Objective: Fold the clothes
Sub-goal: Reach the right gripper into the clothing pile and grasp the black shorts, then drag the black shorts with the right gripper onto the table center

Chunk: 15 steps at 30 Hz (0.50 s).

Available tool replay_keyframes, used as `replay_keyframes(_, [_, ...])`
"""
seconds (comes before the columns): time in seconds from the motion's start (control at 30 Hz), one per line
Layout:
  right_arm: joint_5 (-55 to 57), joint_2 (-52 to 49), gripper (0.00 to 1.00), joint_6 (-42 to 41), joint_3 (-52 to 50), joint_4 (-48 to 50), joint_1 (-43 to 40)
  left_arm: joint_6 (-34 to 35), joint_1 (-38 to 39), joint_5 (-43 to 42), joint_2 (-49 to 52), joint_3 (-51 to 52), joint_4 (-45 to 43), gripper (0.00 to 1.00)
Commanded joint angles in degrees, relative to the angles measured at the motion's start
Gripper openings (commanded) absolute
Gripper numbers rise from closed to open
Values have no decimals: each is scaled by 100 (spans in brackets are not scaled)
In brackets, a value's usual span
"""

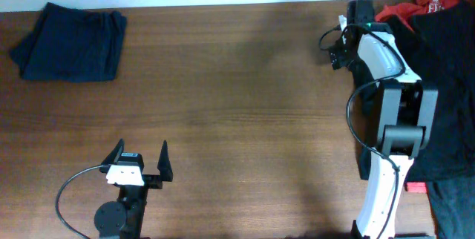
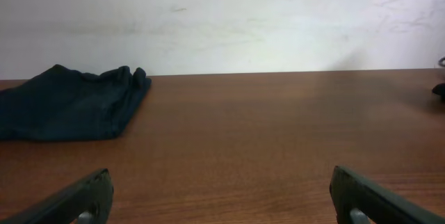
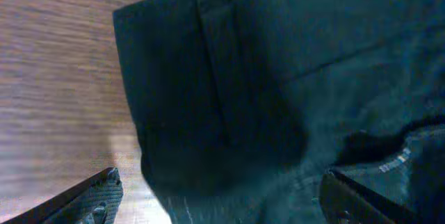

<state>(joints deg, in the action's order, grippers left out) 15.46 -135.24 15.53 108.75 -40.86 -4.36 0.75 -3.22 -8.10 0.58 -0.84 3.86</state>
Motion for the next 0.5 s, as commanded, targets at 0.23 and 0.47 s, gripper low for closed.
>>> replay_keyframes(0.23, [820,-433,25,-251,85,166,-11,57,20,4,-24,33,9,99])
replay_keyframes(0.47, [807,94,4,-1266,848,-662,98,55,20,4,-24,33,9,99])
